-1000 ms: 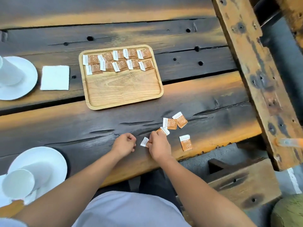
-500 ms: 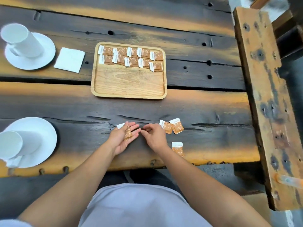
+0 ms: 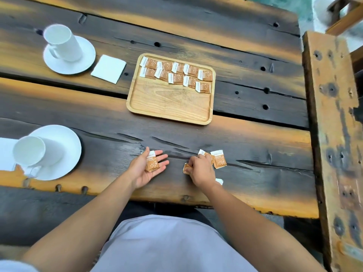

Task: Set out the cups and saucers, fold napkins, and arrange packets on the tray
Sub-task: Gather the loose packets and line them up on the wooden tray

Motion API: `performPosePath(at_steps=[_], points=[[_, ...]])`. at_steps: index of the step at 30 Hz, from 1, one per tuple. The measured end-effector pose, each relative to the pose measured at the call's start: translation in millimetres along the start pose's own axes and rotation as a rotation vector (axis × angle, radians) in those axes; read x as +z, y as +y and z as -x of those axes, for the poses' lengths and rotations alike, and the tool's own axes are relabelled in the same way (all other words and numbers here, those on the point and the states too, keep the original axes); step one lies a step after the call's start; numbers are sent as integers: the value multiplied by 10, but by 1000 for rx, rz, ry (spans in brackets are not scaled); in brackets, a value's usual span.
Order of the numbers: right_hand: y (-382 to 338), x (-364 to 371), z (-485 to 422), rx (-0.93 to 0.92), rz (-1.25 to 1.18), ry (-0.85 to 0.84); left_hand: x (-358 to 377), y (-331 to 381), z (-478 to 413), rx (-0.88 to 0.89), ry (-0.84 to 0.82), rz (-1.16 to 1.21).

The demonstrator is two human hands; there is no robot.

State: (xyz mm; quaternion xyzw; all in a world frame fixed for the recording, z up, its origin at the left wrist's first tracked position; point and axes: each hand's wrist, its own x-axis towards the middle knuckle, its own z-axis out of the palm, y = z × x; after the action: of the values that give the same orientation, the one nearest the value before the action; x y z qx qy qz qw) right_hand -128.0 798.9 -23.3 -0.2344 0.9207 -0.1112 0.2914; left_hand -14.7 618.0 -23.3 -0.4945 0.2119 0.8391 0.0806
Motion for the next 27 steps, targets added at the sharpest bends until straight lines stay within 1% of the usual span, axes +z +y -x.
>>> performPosePath(at_steps=[2,3,6,9,11,13,15,16,17,19,21,23,27], points=[[-44,-50,-1,-48,-98,19,0,18,5,4,-6,-1],[-80,-89,-7,-77,-155,2,3,32,7,7,-11,-2],[-237,-249,-79,-101,-319,-129,-3,74,7,16,-11,-4],[-443,-436,-153,-78,-389,-240,-18,111,2,13,-1,-16],[-590,-543,-196,-125,-379,-322,-19,116,-2,12,19,-57],[-744,-617,-213,-167,-312,-419,-13,101,-4,15,35,-102],[-871,-624,-235,-227,-223,-480,16,72,11,-16,6,-108],[-923,-603,-235,-253,-201,-482,39,55,31,-41,-28,-112],[-964,-575,-230,-274,-191,-462,62,36,48,-62,-61,-120],[-1007,-505,-223,-300,-186,-362,94,2,61,-79,-96,-129],[-996,-427,-214,-271,-219,-264,108,-31,65,-92,-124,-111],[-968,-358,-205,-231,-262,-209,119,-56,68,-100,-148,-102],[-732,-312,-237,-195,-217,12,106,-87,49,-68,-107,-156]])
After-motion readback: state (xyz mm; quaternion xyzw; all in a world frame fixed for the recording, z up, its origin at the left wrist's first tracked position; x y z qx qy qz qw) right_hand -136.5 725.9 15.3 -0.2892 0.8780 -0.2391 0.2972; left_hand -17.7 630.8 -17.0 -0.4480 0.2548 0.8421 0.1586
